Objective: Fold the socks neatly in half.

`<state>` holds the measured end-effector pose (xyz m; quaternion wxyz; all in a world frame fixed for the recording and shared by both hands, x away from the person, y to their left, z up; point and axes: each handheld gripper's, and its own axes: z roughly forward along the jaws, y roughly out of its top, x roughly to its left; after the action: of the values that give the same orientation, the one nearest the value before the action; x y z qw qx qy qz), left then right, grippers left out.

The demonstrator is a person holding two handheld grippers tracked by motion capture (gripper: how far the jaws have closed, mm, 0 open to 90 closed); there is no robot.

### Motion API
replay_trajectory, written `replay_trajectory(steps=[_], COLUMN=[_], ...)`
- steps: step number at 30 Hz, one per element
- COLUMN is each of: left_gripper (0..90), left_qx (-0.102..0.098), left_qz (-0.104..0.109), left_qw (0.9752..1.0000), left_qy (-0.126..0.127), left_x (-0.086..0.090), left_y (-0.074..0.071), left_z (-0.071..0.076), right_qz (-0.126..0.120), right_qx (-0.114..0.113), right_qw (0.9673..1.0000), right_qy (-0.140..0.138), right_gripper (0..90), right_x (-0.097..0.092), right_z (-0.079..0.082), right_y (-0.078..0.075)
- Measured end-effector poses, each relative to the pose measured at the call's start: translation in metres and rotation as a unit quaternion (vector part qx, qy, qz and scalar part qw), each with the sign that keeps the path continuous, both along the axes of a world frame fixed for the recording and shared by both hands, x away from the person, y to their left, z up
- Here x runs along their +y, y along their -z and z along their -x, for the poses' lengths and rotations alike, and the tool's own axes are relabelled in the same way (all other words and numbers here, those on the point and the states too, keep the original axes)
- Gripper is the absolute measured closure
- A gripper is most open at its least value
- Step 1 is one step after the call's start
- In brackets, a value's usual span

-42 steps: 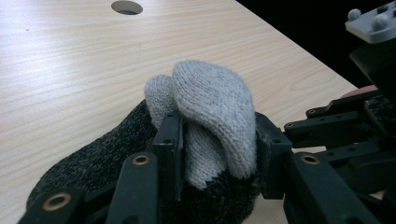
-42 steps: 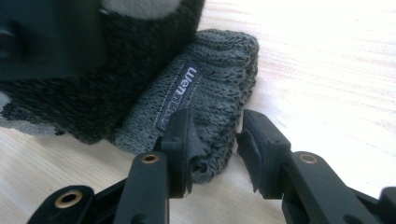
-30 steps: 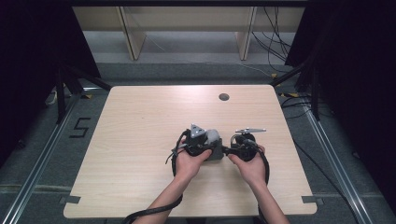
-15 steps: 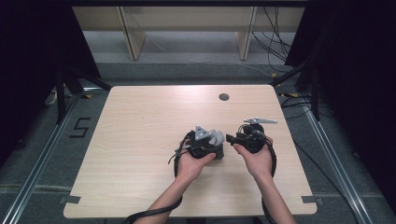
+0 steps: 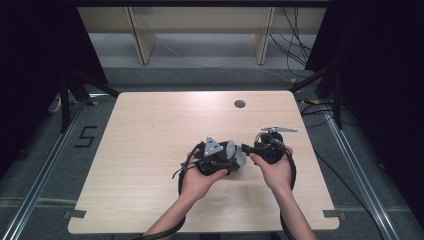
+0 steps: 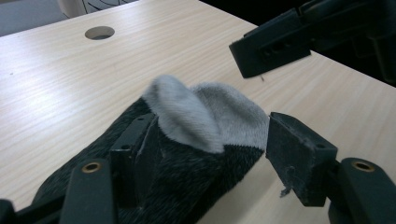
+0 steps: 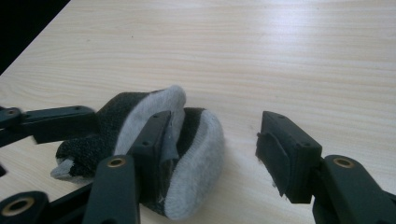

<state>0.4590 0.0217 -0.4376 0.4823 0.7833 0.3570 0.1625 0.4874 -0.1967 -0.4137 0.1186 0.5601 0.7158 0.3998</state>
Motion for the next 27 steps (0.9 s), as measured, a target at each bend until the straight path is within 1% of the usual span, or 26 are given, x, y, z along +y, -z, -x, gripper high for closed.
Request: replay_trajectory(steps=[1, 2, 3, 4, 5, 6, 7, 8, 9, 10, 11, 12, 13, 14, 15, 16, 17, 18, 20, 21, 22, 23, 24, 25, 26, 27], left_gripper=[34.8, 35.4, 35.7, 35.9, 36.3, 36.5, 36.6, 37.3, 38.2, 38.8, 40.7, 42.4, 43.4, 45.4, 48.2, 48.6, 48.7, 48.7, 48.6, 48.5, 48.1, 47.2, 46.8, 45.8, 44.4, 43.2], left_qx=[-0.003, 0.000, 0.004, 0.003, 0.001, 0.002, 0.007, 0.007, 0.009, 0.014, 0.017, 0.023, 0.031, 0.036, 0.037, 0.041, 0.039, 0.042, 0.043, 0.045, 0.042, 0.038, 0.035, 0.037, 0.033, 0.034], left_qz=[0.004, 0.003, 0.004, 0.001, -0.002, -0.005, 0.001, -0.001, -0.008, -0.006, -0.015, -0.015, -0.022, -0.027, -0.027, -0.023, -0.021, -0.020, -0.015, -0.015, -0.017, -0.024, -0.029, -0.032, -0.034, -0.036], left_qw=[1.0000, 1.0000, 1.0000, 1.0000, 1.0000, 0.9999, 0.9997, 0.9996, 0.9993, 0.9989, 0.9989, 0.9985, 0.9983, 0.9979, 0.9982, 0.9982, 0.9981, 0.9982, 0.9981, 0.9981, 0.9983, 0.9986, 0.9986, 0.9986, 0.9986, 0.9985], left_qy=[0.001, 0.000, -0.006, -0.007, -0.009, -0.015, -0.024, -0.027, -0.035, -0.044, -0.041, -0.047, -0.045, -0.046, -0.039, -0.038, -0.044, -0.040, -0.042, -0.040, -0.037, -0.028, -0.027, -0.022, -0.024, -0.026], left_x=[0.005, 0.011, 0.018, 0.022, 0.028, 0.035, 0.039, 0.045, 0.051, 0.055, 0.059, 0.062, 0.065, 0.066, 0.068, 0.068, 0.068, 0.068, 0.067, 0.066, 0.065, 0.063, 0.060, 0.059, 0.058, 0.057], left_y=[0.000, -0.001, -0.001, -0.001, 0.000, 0.001, 0.002, 0.002, 0.003, 0.005, 0.006, 0.008, 0.011, 0.013, 0.017, 0.019, 0.021, 0.023, 0.026, 0.027, 0.027, 0.028, 0.028, 0.028, 0.029, 0.030], left_z=[0.001, 0.002, 0.003, 0.003, 0.003, 0.003, 0.003, 0.002, 0.002, 0.001, 0.000, 0.001, 0.002, 0.003, 0.004, 0.005, 0.006, 0.005, 0.003, 0.002, 0.002, 0.003, 0.004, 0.004, 0.004, 0.003], right_qz=[-0.003, -0.001, 0.000, -0.005, -0.008, -0.013, -0.009, -0.003, -0.001, -0.005, -0.002, 0.003, -0.003, 0.004, 0.006, 0.006, 0.013, 0.020, 0.024, 0.022, 0.023, 0.015, 0.012, 0.016, 0.027, 0.035], right_qx=[-0.001, -0.005, -0.003, -0.003, 0.010, 0.009, 0.002, -0.005, -0.004, -0.003, 0.006, 0.010, 0.021, 0.015, 0.021, 0.026, 0.026, 0.025, 0.028, 0.034, 0.028, 0.028, 0.024, 0.018, 0.016, 0.020], right_qw=[1.0000, 1.0000, 1.0000, 1.0000, 0.9999, 0.9999, 0.9999, 0.9999, 0.9998, 0.9997, 0.9998, 0.9996, 0.9995, 0.9992, 0.9992, 0.9990, 0.9991, 0.9991, 0.9990, 0.9990, 0.9991, 0.9990, 0.9992, 0.9992, 0.9989, 0.9986], right_qy=[0.000, -0.003, -0.001, -0.005, 0.001, 0.003, -0.008, -0.016, -0.019, -0.023, -0.020, -0.025, -0.024, -0.037, -0.035, -0.035, -0.031, -0.028, -0.026, -0.021, -0.023, -0.030, -0.031, -0.032, -0.035, -0.035], right_gripper=[45.6, 45.6, 45.6, 45.7, 45.7, 45.8, 45.9, 46.3, 46.7, 46.6, 46.4, 46.1, 45.7, 45.1, 44.2, 43.1, 41.9, 40.8, 38.6, 38.1, 37.6, 37.1, 37.0, 36.9, 36.9, 36.9], right_x=[0.001, 0.001, 0.002, 0.002, 0.004, 0.007, 0.007, 0.008, 0.011, 0.015, 0.020, 0.022, 0.028, 0.030, 0.033, 0.037, 0.039, 0.041, 0.045, 0.048, 0.051, 0.052, 0.054, 0.056, 0.057, 0.056], right_z=[-0.001, -0.002, -0.001, -0.001, 0.000, 0.001, 0.000, -0.001, -0.001, -0.002, -0.002, -0.003, -0.003, -0.006, -0.008, -0.010, -0.012, -0.014, -0.017, -0.017, -0.017, -0.015, -0.014, -0.013, -0.015, -0.017], right_y=[0.000, 0.000, 0.000, -0.001, -0.003, -0.003, -0.003, -0.003, -0.003, -0.003, -0.003, -0.003, -0.004, -0.002, 0.000, 0.001, 0.002, 0.004, 0.005, 0.004, 0.002, -0.001, -0.004, -0.005, -0.006, -0.004])
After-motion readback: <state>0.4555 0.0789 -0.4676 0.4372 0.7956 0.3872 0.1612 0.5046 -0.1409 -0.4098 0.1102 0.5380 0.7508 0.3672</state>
